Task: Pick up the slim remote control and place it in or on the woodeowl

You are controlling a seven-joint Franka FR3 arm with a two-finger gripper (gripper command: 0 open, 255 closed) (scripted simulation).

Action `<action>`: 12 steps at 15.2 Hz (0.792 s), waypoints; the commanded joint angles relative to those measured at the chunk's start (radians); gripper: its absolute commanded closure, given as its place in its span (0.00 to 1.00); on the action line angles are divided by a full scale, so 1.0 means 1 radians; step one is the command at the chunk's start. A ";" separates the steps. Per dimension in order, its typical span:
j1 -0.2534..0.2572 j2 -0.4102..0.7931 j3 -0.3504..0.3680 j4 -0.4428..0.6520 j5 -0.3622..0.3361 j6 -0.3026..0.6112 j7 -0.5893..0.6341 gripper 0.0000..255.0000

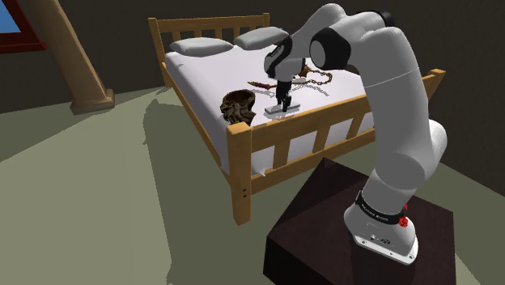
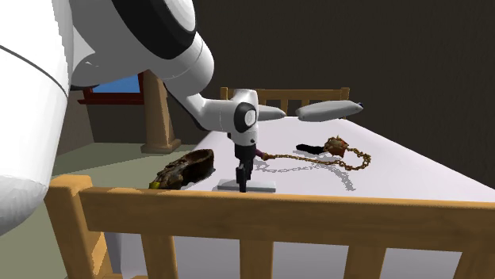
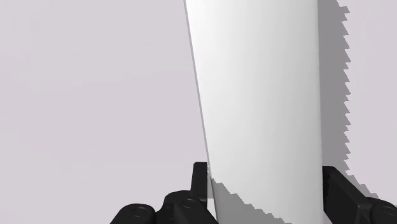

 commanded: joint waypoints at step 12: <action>0.018 -0.085 -0.032 0.042 -0.047 -0.120 0.028 1.00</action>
